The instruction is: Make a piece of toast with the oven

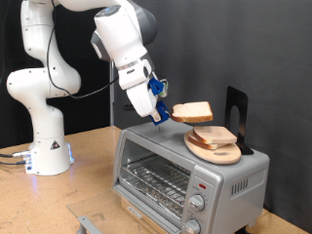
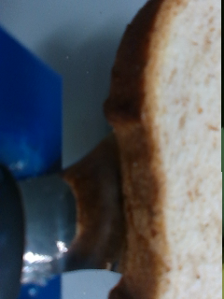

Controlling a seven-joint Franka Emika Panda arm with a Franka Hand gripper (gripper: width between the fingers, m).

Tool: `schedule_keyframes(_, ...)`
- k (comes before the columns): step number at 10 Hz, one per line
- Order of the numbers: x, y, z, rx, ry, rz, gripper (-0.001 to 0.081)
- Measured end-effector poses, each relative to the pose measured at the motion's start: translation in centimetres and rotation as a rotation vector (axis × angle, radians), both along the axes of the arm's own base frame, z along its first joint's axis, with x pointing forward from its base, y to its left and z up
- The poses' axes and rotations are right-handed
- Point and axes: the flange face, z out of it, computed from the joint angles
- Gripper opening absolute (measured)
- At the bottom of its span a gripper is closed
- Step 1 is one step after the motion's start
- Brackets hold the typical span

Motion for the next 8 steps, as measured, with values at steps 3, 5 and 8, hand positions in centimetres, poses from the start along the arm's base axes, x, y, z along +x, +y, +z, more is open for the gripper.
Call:
schedule_keyframes(3,-0.7,-1.2,-1.1,0.005,-0.019,0.018,0.0391)
schedule_keyframes(5,-2.4,-3.3,-2.0,0.011,0.004,0.024,0.0391)
schedule_keyframes(8,-5.5,-6.5,-2.8,0.029,0.032,0.037,0.0391)
